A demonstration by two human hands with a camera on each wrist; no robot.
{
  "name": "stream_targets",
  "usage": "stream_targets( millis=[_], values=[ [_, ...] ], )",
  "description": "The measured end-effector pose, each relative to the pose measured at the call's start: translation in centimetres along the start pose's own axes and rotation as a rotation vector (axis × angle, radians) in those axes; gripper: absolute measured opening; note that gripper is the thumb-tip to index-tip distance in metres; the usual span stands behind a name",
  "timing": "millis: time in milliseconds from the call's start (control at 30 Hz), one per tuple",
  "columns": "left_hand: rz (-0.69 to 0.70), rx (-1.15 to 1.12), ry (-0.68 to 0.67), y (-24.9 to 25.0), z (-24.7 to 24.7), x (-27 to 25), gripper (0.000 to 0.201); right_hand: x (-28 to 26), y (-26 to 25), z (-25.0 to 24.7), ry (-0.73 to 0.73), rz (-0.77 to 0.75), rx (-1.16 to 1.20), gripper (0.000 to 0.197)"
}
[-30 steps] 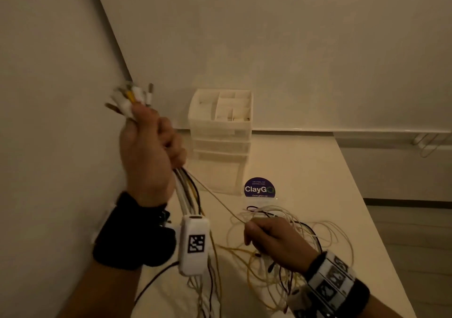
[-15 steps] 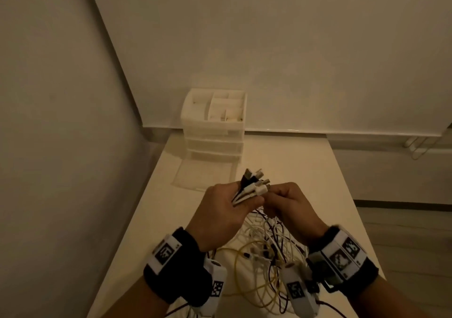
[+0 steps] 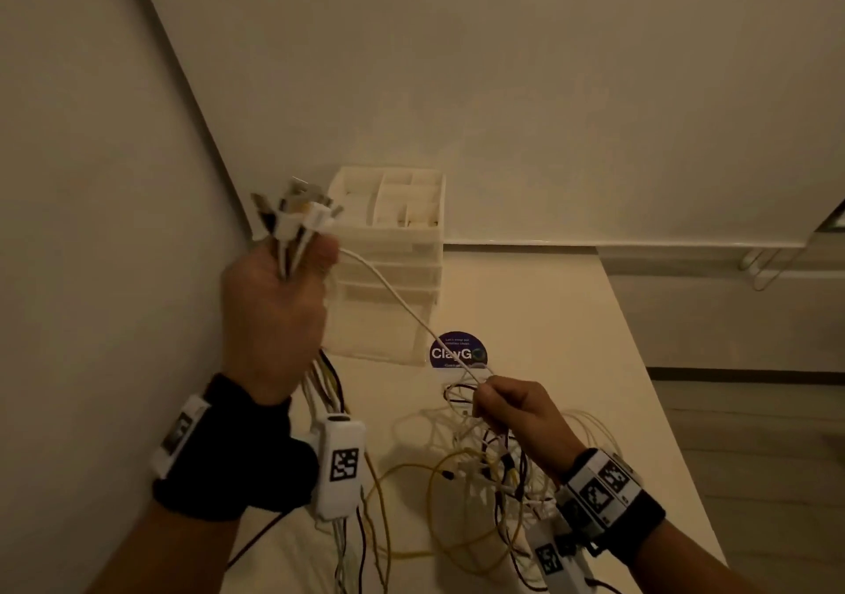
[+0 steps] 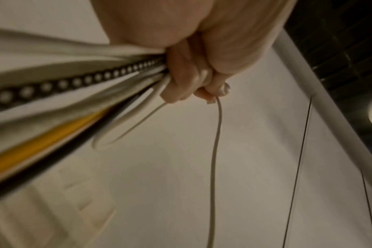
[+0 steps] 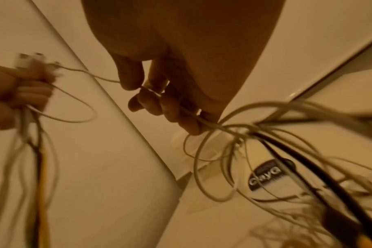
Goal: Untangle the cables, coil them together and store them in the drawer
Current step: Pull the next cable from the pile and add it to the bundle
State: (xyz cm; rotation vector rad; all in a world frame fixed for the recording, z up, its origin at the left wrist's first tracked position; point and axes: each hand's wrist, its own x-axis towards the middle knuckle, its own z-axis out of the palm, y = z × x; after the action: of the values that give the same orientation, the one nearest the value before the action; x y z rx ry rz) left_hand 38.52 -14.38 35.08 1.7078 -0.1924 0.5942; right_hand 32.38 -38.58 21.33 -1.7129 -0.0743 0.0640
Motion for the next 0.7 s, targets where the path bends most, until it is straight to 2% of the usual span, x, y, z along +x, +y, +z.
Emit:
stream_targets(
  millis=[167, 333, 467, 533, 633, 700],
  values=[
    [0.049, 0.025, 0.098, 1.1, -1.0, -0.6, 0.019, 0.3, -0.1, 0.1, 0.112, 0.065, 0.033, 0.041],
    [0.046, 0.017, 0.073, 1.7, 0.5, -3.2, 0.02, 1.0, -2.2, -0.7, 0.173, 0.092, 0.115, 0.044],
    [0.107, 0.029, -0.008, 2.0, 2.3, -5.2, 0.046, 1.6, -4.5, -1.4, 0.234, 0.097, 0.088, 0.045],
    [0.113, 0.024, -0.082, 1.7, 3.0, -5.5, 0.045, 1.7, -5.9, -1.5, 0.215, 0.068, 0.123, 0.045],
    [0.076, 0.091, -0.345, 1.7, 4.6, -6.2, 0.033, 1.5, -8.0, -1.3, 0.122, 0.002, 0.203, 0.044],
    [0.04, 0.124, -0.459, 1.2, 5.7, -6.9, 0.019, 1.0, -9.2, -1.1, 0.025, -0.034, 0.285, 0.036]
  ],
)
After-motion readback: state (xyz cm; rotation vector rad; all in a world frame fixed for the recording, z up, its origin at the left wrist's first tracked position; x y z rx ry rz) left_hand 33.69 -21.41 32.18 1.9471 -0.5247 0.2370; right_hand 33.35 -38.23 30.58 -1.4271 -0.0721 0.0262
